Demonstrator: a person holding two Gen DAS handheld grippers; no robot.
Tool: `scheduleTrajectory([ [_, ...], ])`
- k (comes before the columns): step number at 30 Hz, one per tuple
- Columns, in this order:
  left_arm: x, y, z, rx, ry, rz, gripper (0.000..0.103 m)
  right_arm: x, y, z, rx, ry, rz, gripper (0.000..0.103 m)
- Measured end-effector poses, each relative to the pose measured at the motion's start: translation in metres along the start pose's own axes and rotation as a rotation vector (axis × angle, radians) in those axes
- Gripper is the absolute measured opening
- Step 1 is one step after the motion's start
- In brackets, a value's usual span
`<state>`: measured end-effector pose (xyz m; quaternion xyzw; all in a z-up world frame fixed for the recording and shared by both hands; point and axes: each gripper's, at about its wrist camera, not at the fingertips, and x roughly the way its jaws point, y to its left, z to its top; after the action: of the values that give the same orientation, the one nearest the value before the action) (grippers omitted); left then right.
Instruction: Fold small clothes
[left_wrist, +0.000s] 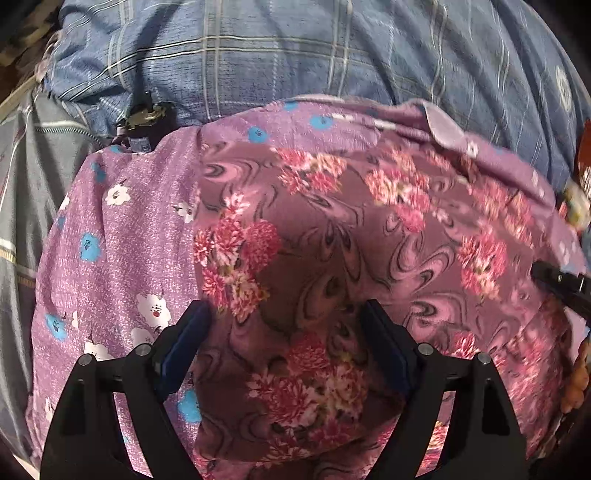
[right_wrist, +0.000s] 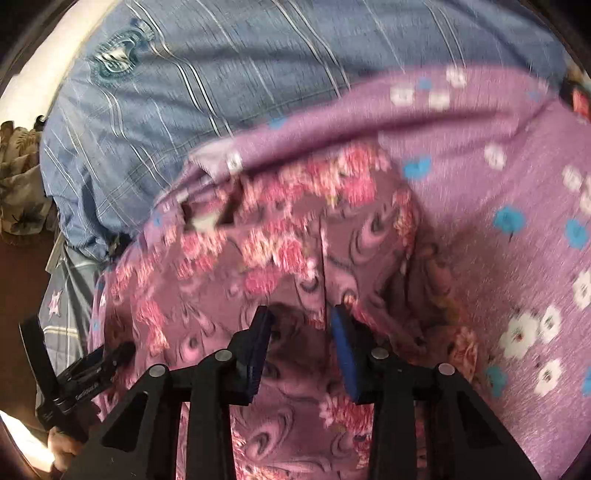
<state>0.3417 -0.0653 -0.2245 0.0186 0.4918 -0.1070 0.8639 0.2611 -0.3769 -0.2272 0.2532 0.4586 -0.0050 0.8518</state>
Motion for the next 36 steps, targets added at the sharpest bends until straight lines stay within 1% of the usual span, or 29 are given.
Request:
scheduleTrajectory([
  [2,-0.01,-0.001,0.003,-0.015,-0.048,-0.036,0.085,-0.009,0.003,-0.003,-0.002,-0.044,0.072,0.039],
  [3,-0.014,-0.004,0.004,-0.014,-0.066,-0.064,0.085,-0.012,0.008,-0.006,-0.022,-0.047,0.106,0.039],
  [4,-0.018,-0.008,0.005,-0.005,-0.078,-0.095,0.085,-0.01,0.023,-0.005,-0.05,-0.05,0.136,0.039],
  [5,-0.02,-0.013,0.005,0.007,-0.083,-0.108,0.085,-0.01,0.036,-0.01,-0.094,-0.059,0.178,0.039],
  [6,-0.018,-0.021,0.003,0.036,-0.078,-0.099,0.085,-0.01,0.043,-0.012,-0.118,-0.056,0.198,0.039],
  [7,-0.014,-0.027,0.002,0.062,-0.069,-0.072,0.085,-0.004,0.055,-0.017,-0.152,-0.027,0.207,0.038],
  [8,-0.006,-0.034,-0.002,0.107,-0.044,-0.017,0.085,0.007,0.062,-0.024,-0.187,0.029,0.182,0.038],
  [9,0.001,-0.038,-0.004,0.139,-0.021,0.019,0.086,0.021,0.066,-0.033,-0.214,0.1,0.14,0.038],
  [10,0.007,-0.042,-0.007,0.173,-0.011,0.045,0.086,0.03,0.069,-0.038,-0.236,0.129,0.11,0.038],
  [11,0.005,-0.042,-0.007,0.174,-0.025,0.044,0.086,0.024,0.071,-0.039,-0.254,0.09,0.113,0.037],
  [13,0.0,-0.038,-0.005,0.155,-0.014,0.019,0.086,0.019,0.067,-0.034,-0.223,0.126,0.124,0.036],
  [15,-0.005,-0.031,-0.004,0.129,-0.032,0.003,0.086,0.009,0.055,-0.03,-0.164,0.096,0.175,0.038],
  [16,-0.006,-0.026,-0.004,0.109,-0.031,0.011,0.086,0.004,0.05,-0.029,-0.155,0.078,0.185,0.038],
  [18,-0.008,-0.022,-0.003,0.093,-0.038,0.007,0.086,0.004,0.052,-0.032,-0.167,0.079,0.181,0.038],
  [19,-0.007,-0.022,-0.003,0.094,-0.041,0.006,0.086,0.011,0.055,-0.032,-0.177,0.095,0.175,0.038],
  [20,-0.004,-0.025,-0.005,0.113,-0.035,0.029,0.086,0.02,0.058,-0.035,-0.191,0.123,0.151,0.038],
  [21,-0.001,-0.028,-0.006,0.132,-0.027,0.048,0.086,0.025,0.062,-0.038,-0.214,0.125,0.126,0.037],
  [22,0.005,-0.032,-0.009,0.162,-0.015,0.069,0.087,0.026,0.067,-0.037,-0.233,0.112,0.118,0.037],
  [24,0.004,-0.033,-0.008,0.164,-0.019,0.074,0.087,0.023,0.069,-0.035,-0.248,0.124,0.109,0.037],
  [26,0.003,-0.03,-0.005,0.15,-0.011,0.057,0.086,0.019,0.064,-0.032,-0.216,0.121,0.14,0.036],
  [27,0.004,-0.027,-0.004,0.139,-0.005,0.046,0.087,0.016,0.059,-0.03,-0.198,0.112,0.144,0.033],
  [29,0.006,-0.023,-0.003,0.112,0.001,0.031,0.089,0.015,0.052,-0.026,-0.175,0.096,0.117,0.033],
  [30,0.007,-0.021,-0.003,0.104,0.0,0.031,0.09,0.014,0.046,-0.026,-0.16,0.097,0.106,0.033],
  [33,0.007,-0.024,-0.007,0.105,-0.018,0.053,0.093,0.018,0.037,-0.024,-0.133,0.117,0.14,0.033],
  [35,0.002,-0.024,-0.009,0.097,-0.021,0.059,0.093,0.011,0.036,-0.023,-0.131,0.118,0.141,0.033],
  [36,-0.003,-0.024,-0.01,0.087,-0.024,0.057,0.092,0.004,0.034,-0.024,-0.123,0.105,0.148,0.035],
])
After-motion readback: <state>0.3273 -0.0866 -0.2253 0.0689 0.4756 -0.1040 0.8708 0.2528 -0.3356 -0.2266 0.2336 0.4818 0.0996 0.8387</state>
